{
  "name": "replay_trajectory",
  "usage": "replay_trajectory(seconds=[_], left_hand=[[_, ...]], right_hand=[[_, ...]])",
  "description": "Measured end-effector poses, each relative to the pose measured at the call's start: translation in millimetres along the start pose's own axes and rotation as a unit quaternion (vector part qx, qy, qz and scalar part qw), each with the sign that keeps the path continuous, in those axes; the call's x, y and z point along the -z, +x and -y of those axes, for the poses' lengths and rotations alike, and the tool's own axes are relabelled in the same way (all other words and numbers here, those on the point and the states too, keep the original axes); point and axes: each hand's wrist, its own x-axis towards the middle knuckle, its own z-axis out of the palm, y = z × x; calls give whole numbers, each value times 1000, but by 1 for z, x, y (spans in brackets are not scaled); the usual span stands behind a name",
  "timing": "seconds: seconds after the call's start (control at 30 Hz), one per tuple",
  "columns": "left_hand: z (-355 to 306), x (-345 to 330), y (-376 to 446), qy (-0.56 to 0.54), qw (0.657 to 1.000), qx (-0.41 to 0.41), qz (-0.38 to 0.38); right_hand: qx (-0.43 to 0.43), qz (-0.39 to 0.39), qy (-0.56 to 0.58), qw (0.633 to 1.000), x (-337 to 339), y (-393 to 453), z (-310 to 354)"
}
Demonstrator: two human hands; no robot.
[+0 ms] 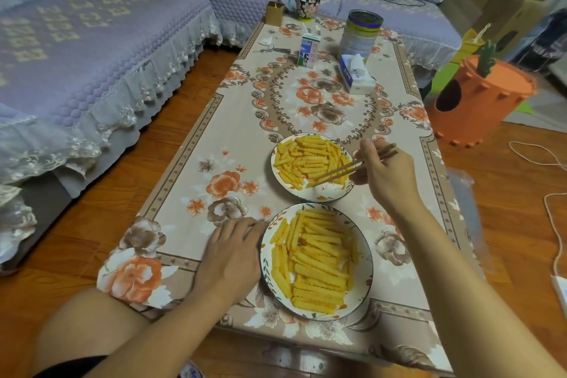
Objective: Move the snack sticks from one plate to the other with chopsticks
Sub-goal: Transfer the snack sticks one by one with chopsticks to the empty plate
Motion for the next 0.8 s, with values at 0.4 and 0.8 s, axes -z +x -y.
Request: replay_trajectory(seconds=[0.4, 0.8], left_hand=[[0, 0, -1, -3, 1000, -1, -3], [-1, 1, -1, 5, 1000, 1, 7]], right_hand=[[-50, -45, 216, 974, 29, -49, 36], [-59, 3, 130, 990, 6, -78, 19]])
